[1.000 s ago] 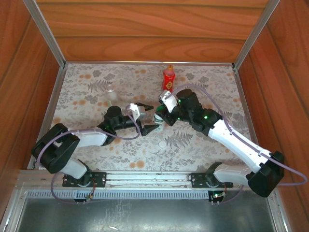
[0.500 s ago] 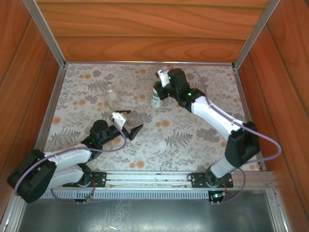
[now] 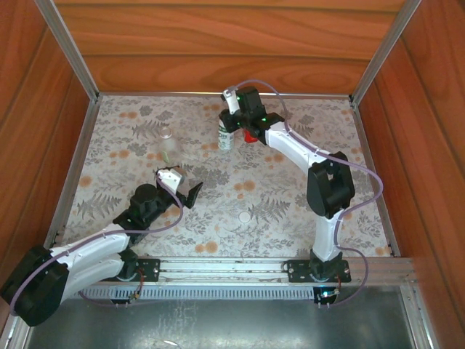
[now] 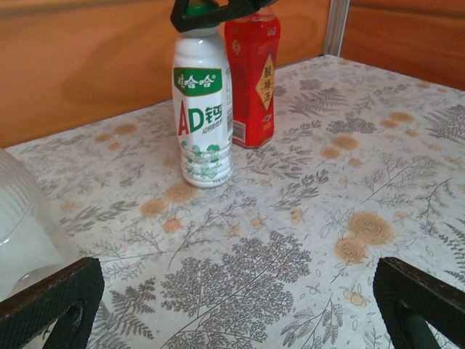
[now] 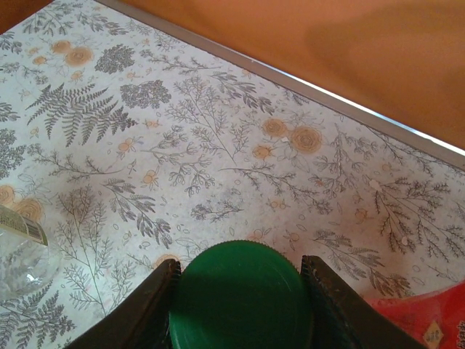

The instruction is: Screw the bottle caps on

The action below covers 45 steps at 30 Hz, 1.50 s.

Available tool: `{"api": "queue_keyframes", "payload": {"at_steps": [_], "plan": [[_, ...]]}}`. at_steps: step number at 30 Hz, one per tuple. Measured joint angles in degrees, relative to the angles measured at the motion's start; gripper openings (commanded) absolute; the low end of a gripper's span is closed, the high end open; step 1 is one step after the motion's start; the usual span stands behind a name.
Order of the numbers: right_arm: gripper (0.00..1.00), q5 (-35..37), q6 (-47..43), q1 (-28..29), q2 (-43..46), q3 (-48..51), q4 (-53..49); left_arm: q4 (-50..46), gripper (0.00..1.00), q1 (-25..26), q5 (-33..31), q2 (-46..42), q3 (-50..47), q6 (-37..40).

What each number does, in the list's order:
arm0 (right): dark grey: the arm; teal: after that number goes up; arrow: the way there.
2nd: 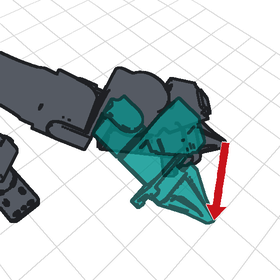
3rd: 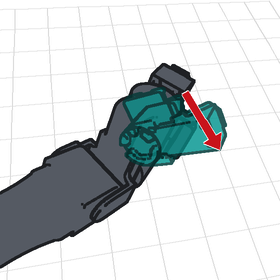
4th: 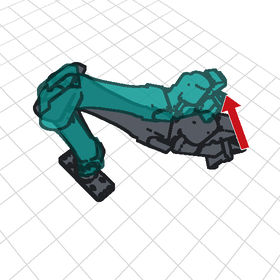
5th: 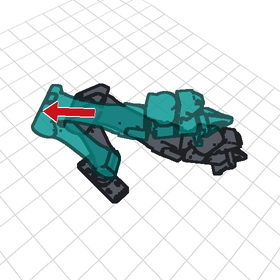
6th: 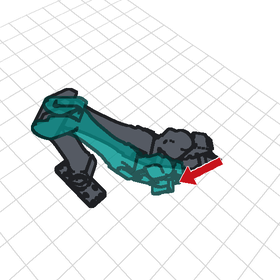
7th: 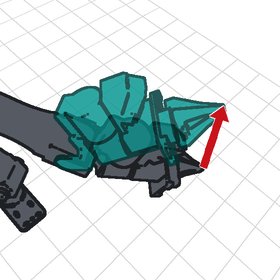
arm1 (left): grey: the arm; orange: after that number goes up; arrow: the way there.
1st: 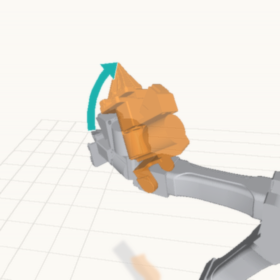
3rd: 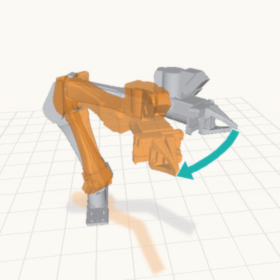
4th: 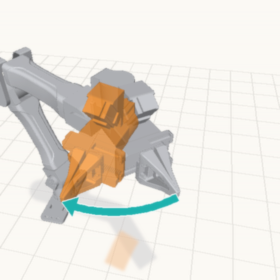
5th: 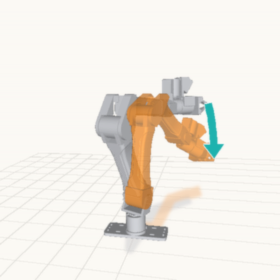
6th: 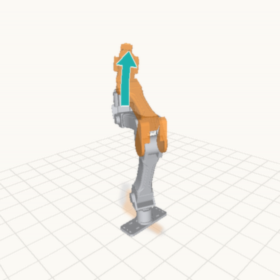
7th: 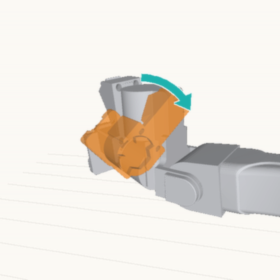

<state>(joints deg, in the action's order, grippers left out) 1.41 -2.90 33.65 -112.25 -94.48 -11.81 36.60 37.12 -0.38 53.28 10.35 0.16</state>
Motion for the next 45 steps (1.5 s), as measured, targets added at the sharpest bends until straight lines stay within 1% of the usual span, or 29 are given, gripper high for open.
{"api": "queue_keyframes", "payload": {"at_steps": [2, 4, 7, 9, 13, 15, 17, 23, 27, 30, 37, 40, 45], "plan": [[0.48, -0.2, 0.0, 0.0, 0.0, 0.0, -0.2, -0.6, 1.00, 0.0, -0.5, 0.0, 0.0, 0.0], [0.61, -0.4, -0.2, 0.0, 0.0, -0.1, -0.4, -0.9, 1.00, 0.0, -1.2, 0.0, 0.0, 0.0], [0.75, -0.6, -0.6, 0.0, 0.0, -0.4, -1.5, -1.3, 1.00, -0.3, -1.9, 0.0, 0.0, 0.0], [0.80, -0.7, -0.7, 0.0, 0.1, -0.8, -2.0, -1.8, 1.00, -1.2, -2.0, 0.0, 0.1, 0.0], [0.90, -1.2, -1.7, 0.0, 2.6, 0.1, -1.7, -2.6, 1.00, -5.1, -0.7, 0.0, 0.9, 0.1], [0.90, -1.5, -2.4, 0.0, 5.9, 2.5, -0.8, -2.9, 1.00, -7.6, 0.3, 0.1, 1.6, 0.1], [0.94, -1.7, -3.2, 0.1, 9.8, 5.2, -0.2, -3.1, 1.00, -10.2, 1.4, 0.1, 2.4, 0.5], [0.96, -3.9, -5.1, 0.7, 21.4, 13.4, 2.0, -3.5, 1.00, -18.9, 5.2, 1.2, 5.3, 1.9], [0.97, -4.7, -5.7, 1.3, 25.0, 16.8, 2.9, -3.8, 1.00, -24.2, 8.7, 4.4, 9.2, 3.1], [0.97, -4.7, -6.2, 1.6, 25.7, 18.7, 3.1, -3.8, 1.00, -27.3, 13.1, 7.6, 12.6, 3.3], [0.97, -4.7, -6.8, 1.6, 25.7, 21.0, 3.3, -3.9, 1.00, -29.6, 21.8, 16.7, 18.8, 6.3], [0.97, -4.7, -6.9, 1.6, 25.7, 21.0, 3.5, -4.1, 1.00, -30.3, 24.0, 20.1, 21.1, 7.3], [0.97, -4.7, -6.9, 1.6, 25.7, 21.0, 3.7, -4.1, 1.00, -31.5, 25.6, 24.0, 23.3, 8.5]]}}
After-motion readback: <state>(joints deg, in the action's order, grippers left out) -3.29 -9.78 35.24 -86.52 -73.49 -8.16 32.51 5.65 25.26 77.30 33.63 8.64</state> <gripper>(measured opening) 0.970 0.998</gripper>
